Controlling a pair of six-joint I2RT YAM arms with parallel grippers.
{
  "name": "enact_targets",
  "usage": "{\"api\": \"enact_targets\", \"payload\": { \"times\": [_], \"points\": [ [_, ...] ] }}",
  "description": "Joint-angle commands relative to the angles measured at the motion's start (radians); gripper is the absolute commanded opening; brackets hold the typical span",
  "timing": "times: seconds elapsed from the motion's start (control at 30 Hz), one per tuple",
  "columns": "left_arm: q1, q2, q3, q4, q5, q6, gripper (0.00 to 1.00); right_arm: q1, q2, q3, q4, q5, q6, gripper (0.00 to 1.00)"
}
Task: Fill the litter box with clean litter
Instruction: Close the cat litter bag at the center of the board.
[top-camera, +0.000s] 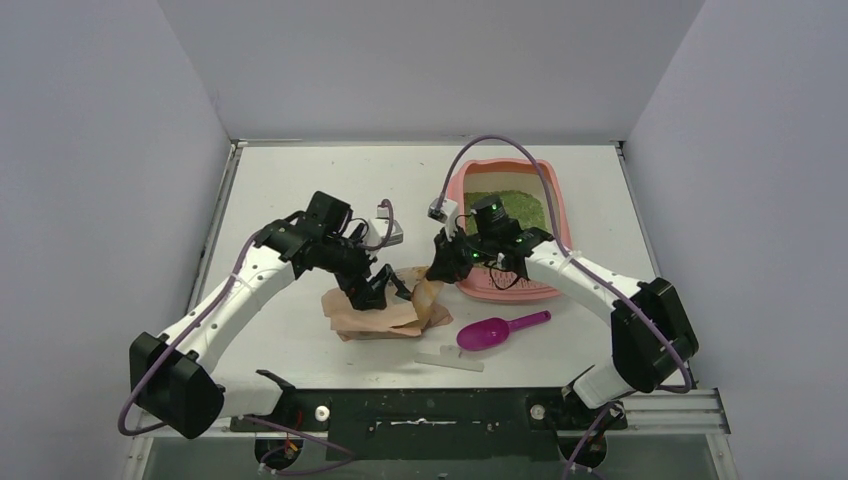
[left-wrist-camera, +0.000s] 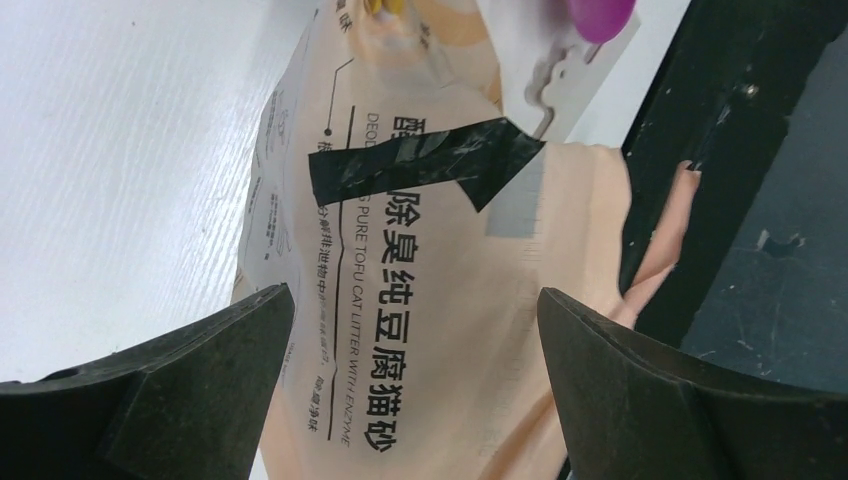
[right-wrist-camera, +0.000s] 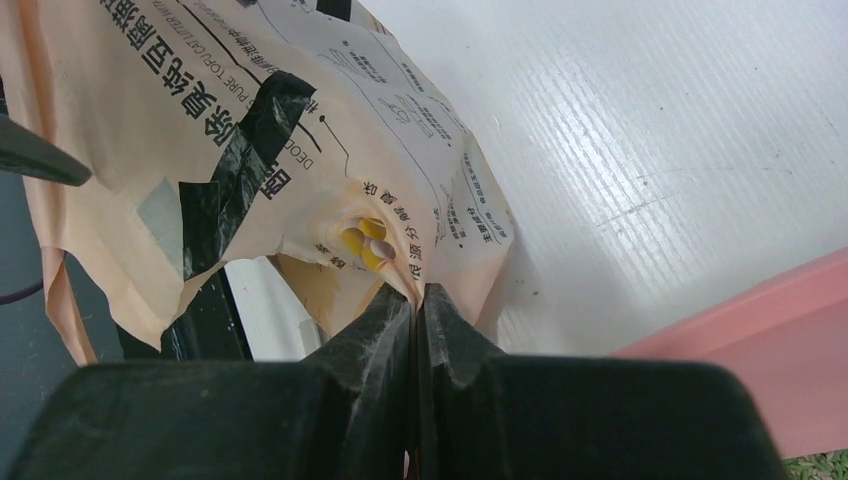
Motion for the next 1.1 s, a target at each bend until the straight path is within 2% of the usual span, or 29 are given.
{"api": "enact_targets", "payload": {
  "times": [0.0, 0.1, 0.17, 0.3, 0.37, 0.43, 0.57, 0.63, 0.77, 0.83, 0.93, 1.07],
  "points": [
    [-0.008, 0.03, -0.012, -0.013, -0.058, 0.075, 0.91, -0.013, -0.1, 0.009, 0.238, -0.095, 0.057, 0.0],
    [-0.041, 0.061, -0.024, -0.009, -0.141, 0.096, 0.88, -0.026, -0.108, 0.003, 0.255, -0.141, 0.08, 0.0],
    [-0.062, 0.087, -0.027, -0.009, -0.211, 0.103, 0.81, -0.032, -0.124, -0.008, 0.286, -0.169, 0.087, 0.0],
    [-0.063, 0.139, -0.007, -0.045, -0.305, 0.105, 0.43, -0.05, -0.156, -0.035, 0.273, -0.196, 0.073, 0.0],
    [-0.06, 0.132, -0.007, -0.042, -0.338, 0.107, 0.27, -0.056, -0.169, -0.041, 0.206, -0.192, 0.028, 0.0],
    [-0.054, 0.111, -0.005, -0.038, -0.343, 0.111, 0.15, -0.055, -0.173, -0.03, 0.091, -0.16, -0.058, 0.0],
    [-0.035, 0.065, -0.022, -0.039, -0.327, 0.147, 0.02, -0.053, -0.155, 0.008, -0.108, -0.12, -0.2, 0.02],
    [-0.034, 0.055, -0.025, -0.064, -0.321, 0.184, 0.0, -0.052, -0.151, 0.012, -0.156, -0.085, -0.241, 0.07],
    [-0.034, 0.037, -0.03, -0.093, -0.305, 0.216, 0.0, -0.065, -0.177, 0.005, -0.143, -0.078, -0.245, 0.4],
    [-0.033, 0.027, -0.039, -0.096, -0.303, 0.217, 0.0, -0.077, -0.195, -0.002, -0.104, -0.1, -0.234, 0.48],
    [-0.033, 0.01, -0.06, -0.084, -0.289, 0.217, 0.0, -0.085, -0.185, 0.003, -0.072, -0.173, -0.218, 0.66],
    [-0.032, -0.026, -0.084, -0.024, -0.237, 0.202, 0.0, -0.051, -0.122, 0.067, -0.028, -0.196, -0.151, 0.77]
  ]
}}
